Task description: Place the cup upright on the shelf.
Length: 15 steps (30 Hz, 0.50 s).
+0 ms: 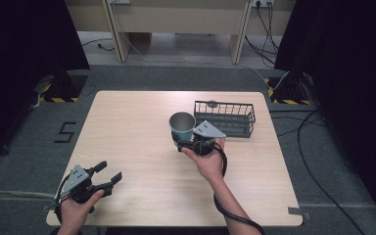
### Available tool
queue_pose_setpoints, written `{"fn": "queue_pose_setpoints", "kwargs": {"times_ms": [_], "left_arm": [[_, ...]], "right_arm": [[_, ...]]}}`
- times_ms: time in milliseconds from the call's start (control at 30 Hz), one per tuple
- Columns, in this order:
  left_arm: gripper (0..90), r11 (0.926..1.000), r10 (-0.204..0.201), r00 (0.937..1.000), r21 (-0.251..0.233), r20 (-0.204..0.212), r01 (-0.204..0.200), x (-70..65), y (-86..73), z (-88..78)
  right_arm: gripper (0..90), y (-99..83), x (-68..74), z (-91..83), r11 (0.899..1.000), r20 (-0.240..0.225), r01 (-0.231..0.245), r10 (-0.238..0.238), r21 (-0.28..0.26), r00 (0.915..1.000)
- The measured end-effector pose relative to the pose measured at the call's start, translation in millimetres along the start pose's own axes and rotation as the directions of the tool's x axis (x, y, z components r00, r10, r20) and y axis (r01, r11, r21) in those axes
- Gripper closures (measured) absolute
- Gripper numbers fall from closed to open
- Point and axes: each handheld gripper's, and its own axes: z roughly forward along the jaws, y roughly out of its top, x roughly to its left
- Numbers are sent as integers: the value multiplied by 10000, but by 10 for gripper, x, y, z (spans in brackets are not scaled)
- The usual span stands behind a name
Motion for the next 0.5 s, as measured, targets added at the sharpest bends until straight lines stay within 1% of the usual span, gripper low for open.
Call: {"fn": "queue_pose_setpoints", "kwargs": {"times_ms": [233,500], "left_arm": [[211,10000,-18,10000,13,-3,18,1,-2,1],[212,10000,-3,10000,2,3,3,1,-1,0]], "right_arm": [[167,123,-115,-52,9997,308,59,-52,-245,9995],[167,207,-207,-111,9991,588,23,1,-420,9983]]}}
